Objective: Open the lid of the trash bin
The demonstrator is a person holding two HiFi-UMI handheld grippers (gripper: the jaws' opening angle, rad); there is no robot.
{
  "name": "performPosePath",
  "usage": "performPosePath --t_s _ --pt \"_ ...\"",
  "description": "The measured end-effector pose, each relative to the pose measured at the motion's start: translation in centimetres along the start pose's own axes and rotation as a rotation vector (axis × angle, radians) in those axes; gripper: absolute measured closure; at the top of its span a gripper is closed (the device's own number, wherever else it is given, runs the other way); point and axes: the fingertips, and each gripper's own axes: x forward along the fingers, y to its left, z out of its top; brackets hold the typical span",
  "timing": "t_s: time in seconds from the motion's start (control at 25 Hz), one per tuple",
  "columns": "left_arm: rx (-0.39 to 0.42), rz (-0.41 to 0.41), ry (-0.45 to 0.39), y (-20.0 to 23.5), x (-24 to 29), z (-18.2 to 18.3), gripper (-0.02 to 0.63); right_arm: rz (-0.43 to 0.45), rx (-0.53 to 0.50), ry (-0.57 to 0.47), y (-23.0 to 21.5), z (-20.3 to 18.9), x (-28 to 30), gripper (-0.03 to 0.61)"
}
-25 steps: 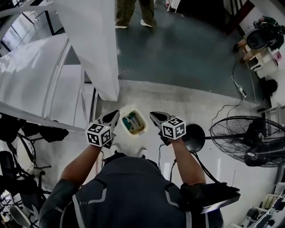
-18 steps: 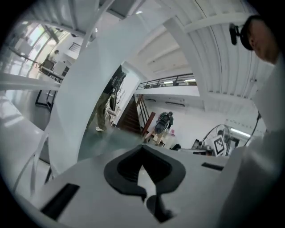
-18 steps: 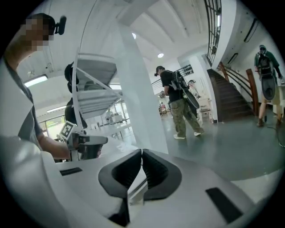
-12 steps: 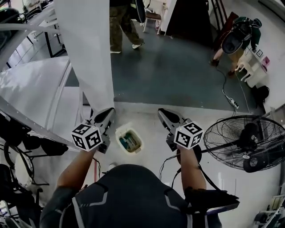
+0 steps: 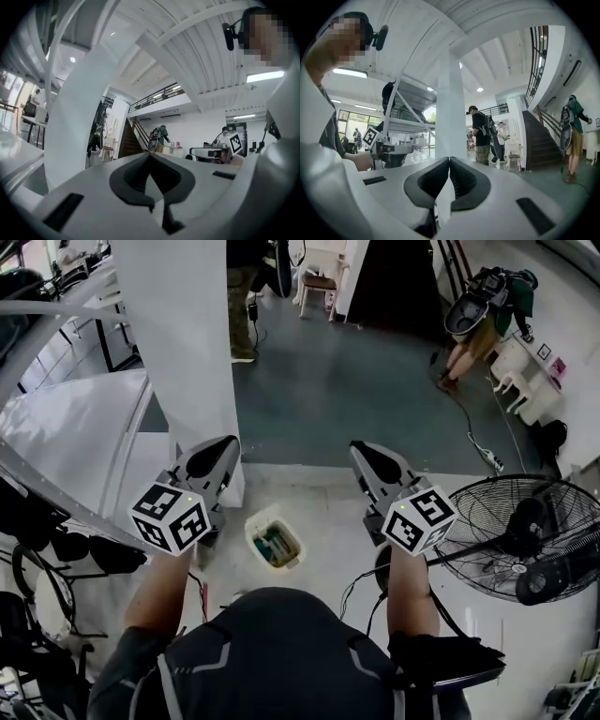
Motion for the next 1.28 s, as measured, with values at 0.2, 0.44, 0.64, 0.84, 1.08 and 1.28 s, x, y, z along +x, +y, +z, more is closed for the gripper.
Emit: performPosePath --t_s 0.2,0.44,0.64,0.84,1.08,1.28 --pt "0.036 -0.006 -0.054 -0.6 0.0 2.3 0.606 -0.061 -0.05 -0.027 -0.4 2.0 -0.6 0.551" --pt "0.077 0.019 -0.097 -0.9 0.0 4.2 0.606 -0.134 -0.056 -0.068 -2.2 3.9 -2.0 0.551" --pt "0.084 0.064 -0.075 -0.6 0.1 4.1 0.606 -0.166 -0.062 -0.096 -2.9 4.8 -2.6 0.552" --pt "0.075 0.107 -0.066 0.2 0.5 3.9 0.606 -0.216 -0.084 -0.079 -4.1 4.7 -3.0 0.552" --pt "0.129 0.197 -0.065 2.2 0.9 3.4 0.606 -0.27 -0.101 -0.07 -5.6 4.2 -2.9 0.552" --pt "0.135 0.257 -0.063 3.5 1.1 3.5 0.606 -0.307 -0.125 -0.043 -7.1 3.7 -2.5 0.552"
